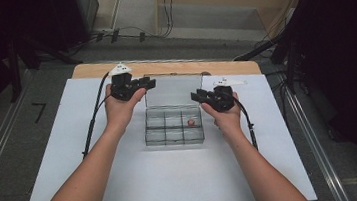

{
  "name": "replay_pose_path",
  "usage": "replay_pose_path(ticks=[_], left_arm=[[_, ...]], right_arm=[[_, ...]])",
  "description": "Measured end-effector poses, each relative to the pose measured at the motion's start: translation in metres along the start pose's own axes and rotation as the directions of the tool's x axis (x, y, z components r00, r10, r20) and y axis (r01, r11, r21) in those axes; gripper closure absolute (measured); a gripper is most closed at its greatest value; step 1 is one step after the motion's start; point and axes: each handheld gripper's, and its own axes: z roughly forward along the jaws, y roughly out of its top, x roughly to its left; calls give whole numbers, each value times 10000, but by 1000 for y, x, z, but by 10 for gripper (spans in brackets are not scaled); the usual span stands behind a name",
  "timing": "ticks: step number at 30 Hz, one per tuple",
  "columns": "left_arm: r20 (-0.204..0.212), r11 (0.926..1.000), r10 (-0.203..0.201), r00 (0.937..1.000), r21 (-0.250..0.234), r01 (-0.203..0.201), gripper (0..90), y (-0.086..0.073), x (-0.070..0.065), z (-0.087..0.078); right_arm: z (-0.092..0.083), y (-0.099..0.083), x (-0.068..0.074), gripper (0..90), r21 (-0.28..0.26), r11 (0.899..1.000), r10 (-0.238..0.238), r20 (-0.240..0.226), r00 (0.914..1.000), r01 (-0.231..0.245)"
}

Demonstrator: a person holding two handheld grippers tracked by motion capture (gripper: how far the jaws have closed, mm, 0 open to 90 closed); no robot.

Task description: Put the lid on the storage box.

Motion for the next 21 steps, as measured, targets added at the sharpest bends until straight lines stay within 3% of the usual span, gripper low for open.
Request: replay_pose_path(ticks=[5,11,16,21], left_arm=[[88,10000,54,9999,-52,-53,638,-1,-2,-4],[214,9999,52,9998,-87,-50,632,-4,-6,-9],[317,9999,79,9995,-98,-76,627,-6,-8,-13],[402,9998,146,9991,-154,-140,620,-8,-12,-17]], right_arm=[[-10,15,2,500,-187,9998,-78,43,10000,79],[-22,30,4,498,-507,9986,-169,100,9998,174],[-24,32,10,516,-462,9983,-337,186,9993,346],[-27,33,16,553,-519,9972,-543,-56,9985,540]])
